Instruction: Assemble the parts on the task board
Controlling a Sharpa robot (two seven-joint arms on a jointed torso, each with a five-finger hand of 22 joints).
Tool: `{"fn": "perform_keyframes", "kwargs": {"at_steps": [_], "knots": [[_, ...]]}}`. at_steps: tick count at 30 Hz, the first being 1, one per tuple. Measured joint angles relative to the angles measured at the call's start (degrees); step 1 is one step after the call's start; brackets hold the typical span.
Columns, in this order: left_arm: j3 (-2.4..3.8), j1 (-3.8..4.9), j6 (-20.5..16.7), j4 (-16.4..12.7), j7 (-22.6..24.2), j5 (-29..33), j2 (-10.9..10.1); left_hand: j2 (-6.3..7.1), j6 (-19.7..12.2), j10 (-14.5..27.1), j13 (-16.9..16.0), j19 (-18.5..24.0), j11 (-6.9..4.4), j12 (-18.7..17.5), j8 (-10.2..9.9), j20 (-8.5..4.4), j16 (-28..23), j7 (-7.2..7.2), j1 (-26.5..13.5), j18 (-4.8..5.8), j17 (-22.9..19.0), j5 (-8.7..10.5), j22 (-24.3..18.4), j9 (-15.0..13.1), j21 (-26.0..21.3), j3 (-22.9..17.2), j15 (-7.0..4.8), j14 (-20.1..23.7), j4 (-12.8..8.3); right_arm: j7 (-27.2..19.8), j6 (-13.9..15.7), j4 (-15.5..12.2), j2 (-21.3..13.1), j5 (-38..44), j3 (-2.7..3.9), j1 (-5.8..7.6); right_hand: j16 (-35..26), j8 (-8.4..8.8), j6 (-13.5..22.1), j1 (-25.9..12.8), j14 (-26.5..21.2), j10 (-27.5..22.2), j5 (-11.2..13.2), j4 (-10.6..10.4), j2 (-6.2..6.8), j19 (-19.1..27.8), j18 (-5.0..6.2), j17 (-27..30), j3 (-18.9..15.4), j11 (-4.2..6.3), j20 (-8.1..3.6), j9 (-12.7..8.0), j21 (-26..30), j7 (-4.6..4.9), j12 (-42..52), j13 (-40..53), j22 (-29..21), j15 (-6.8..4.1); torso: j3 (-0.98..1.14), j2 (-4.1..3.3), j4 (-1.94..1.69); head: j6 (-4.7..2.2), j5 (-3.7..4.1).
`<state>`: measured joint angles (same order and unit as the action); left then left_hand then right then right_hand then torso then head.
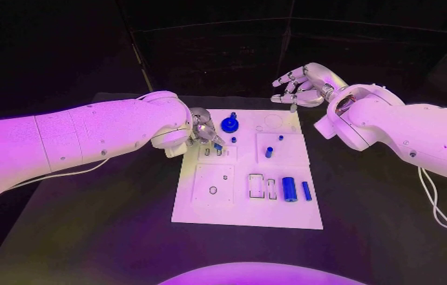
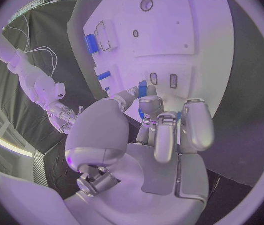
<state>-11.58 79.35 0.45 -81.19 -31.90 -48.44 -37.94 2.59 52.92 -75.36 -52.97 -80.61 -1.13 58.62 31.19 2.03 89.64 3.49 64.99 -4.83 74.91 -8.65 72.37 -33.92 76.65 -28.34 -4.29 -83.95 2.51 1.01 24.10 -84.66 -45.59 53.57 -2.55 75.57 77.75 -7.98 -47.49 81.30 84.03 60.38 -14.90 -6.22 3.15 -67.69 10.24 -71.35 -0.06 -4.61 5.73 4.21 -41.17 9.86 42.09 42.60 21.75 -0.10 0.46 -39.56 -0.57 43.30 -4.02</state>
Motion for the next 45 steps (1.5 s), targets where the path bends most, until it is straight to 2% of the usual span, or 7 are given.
{"fn": "perform_keyframes", "kwargs": {"at_steps": [8, 16, 45], "knots": [[-0.03, -1.16, -2.6, 0.0, 0.1, -2.6, 0.3, 0.15, 0.0, 0.0, 0.0, 0.0, 0.00, 0.0, 0.0, 0.00, 0.0, 0.01, -0.1, -0.01, 0.0, 0.01, 0.0, -0.1, 0.0, -0.2, 0.00, 0.0, -0.2, 0.0, 0.0, 0.0, 0.0, -0.1, 0.00, 0.00, 0.0, 0.00, 0.0, 0.0, 0.0, 0.0, 0.0, 0.0, 0.00, 0.0, 0.00, 0.2, 0.0, 0.00, 0.00, 0.0, 0.0, 0.00, 0.0, -0.1, -0.1, 0.00, 0.05, 0.05, -0.03, 0.13, -0.08], [-0.04, -1.82, -3.9, 0.5, -0.1, -4.1, 0.9, 0.14, -0.1, 0.0, 0.1, 0.0, 0.01, 0.0, 0.0, 0.00, 0.0, 0.07, -0.1, 0.00, 0.0, 0.22, 0.0, -0.1, 0.0, -0.5, 0.00, 0.0, -0.5, 0.0, 0.0, 0.0, -0.1, -0.1, 0.00, 0.00, 0.0, 0.00, 0.0, 0.2, 0.0, 0.0, 0.0, 0.0, 0.22, 0.0, 0.00, 0.3, 0.0, 0.00, 0.00, 0.0, 0.3, 0.00, 0.0, -0.1, -0.2, 0.00, 0.07, 0.03, 0.03, 0.19, -0.03], [0.05, -1.97, -0.8, 1.2, -1.8, -5.7, 1.9, -0.10, -0.2, 0.1, 0.4, 0.0, 0.09, 0.0, 0.5, 0.00, 0.0, 0.22, -0.4, 0.00, 0.0, 0.27, 0.0, -0.4, 0.0, -1.3, 0.00, 0.0, -0.5, -0.1, -0.1, 0.0, 0.0, -0.2, 0.00, 0.00, -0.3, 0.00, 0.2, 0.2, 0.0, 0.0, 0.0, -0.2, 0.22, -0.2, 0.00, 0.4, -0.2, 0.00, 0.20, 0.0, 0.3, 0.21, 0.0, -0.2, -0.3, 0.00, 0.09, 0.01, 0.04, 0.54, -0.04]]}}
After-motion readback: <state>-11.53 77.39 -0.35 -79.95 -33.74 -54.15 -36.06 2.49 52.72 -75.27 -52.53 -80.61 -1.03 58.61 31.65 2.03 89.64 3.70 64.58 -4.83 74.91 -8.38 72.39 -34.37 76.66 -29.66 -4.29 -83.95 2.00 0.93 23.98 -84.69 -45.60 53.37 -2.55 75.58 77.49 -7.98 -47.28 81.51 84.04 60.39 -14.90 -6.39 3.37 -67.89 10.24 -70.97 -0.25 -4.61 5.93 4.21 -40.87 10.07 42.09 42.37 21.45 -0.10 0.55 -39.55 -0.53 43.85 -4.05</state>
